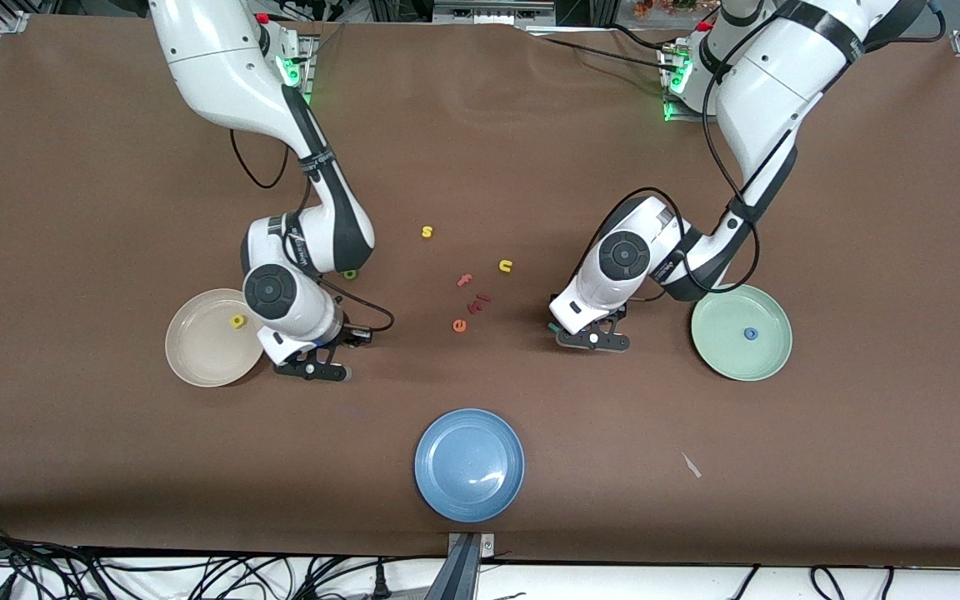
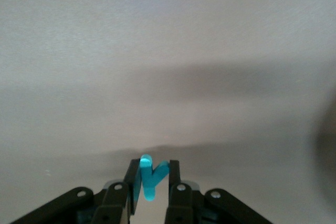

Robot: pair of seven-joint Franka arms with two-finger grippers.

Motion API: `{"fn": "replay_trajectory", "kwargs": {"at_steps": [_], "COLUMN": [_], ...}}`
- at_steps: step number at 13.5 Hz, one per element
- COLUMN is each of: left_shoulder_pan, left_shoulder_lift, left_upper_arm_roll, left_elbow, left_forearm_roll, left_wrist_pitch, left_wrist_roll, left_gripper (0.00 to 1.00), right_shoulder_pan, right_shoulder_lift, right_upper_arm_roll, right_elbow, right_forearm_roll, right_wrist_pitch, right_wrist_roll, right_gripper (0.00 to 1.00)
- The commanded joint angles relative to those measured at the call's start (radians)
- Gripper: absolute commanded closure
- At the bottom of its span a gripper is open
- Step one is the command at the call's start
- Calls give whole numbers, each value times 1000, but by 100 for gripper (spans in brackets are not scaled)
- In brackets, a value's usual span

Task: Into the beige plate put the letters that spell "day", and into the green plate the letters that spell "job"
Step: 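Place the cyan y on the white plate while the left gripper grasps the pink p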

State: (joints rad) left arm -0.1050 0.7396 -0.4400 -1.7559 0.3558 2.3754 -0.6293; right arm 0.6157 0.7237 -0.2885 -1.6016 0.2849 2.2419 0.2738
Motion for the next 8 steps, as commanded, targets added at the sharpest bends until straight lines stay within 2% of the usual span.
{"fn": "replay_trajectory", "kwargs": {"at_steps": [1, 5, 8], "left_shoulder_pan": [5, 5, 7], "left_shoulder_lift": [1, 15, 15], "left_upper_arm_roll": [0, 0, 0], "left_elbow": [-4, 4, 9], "left_forearm_roll": [35, 35, 35], "left_wrist_pitch": [10, 11, 11], "left_wrist_roll": [-21, -21, -21], "left_gripper": [35, 44, 44], "right_shoulder_pan": [-1, -1, -2], "right_shoulder_lift": [-105, -237, -282], "right_upper_arm_roll": [-37, -122, -204], "right_elbow": [-125, -292, -366], "right_forearm_roll": [-3, -3, -1], "right_wrist_pitch": [-7, -2, 2], "right_wrist_roll": [-144, -370, -529], "right_gripper": [100, 100, 100]}}
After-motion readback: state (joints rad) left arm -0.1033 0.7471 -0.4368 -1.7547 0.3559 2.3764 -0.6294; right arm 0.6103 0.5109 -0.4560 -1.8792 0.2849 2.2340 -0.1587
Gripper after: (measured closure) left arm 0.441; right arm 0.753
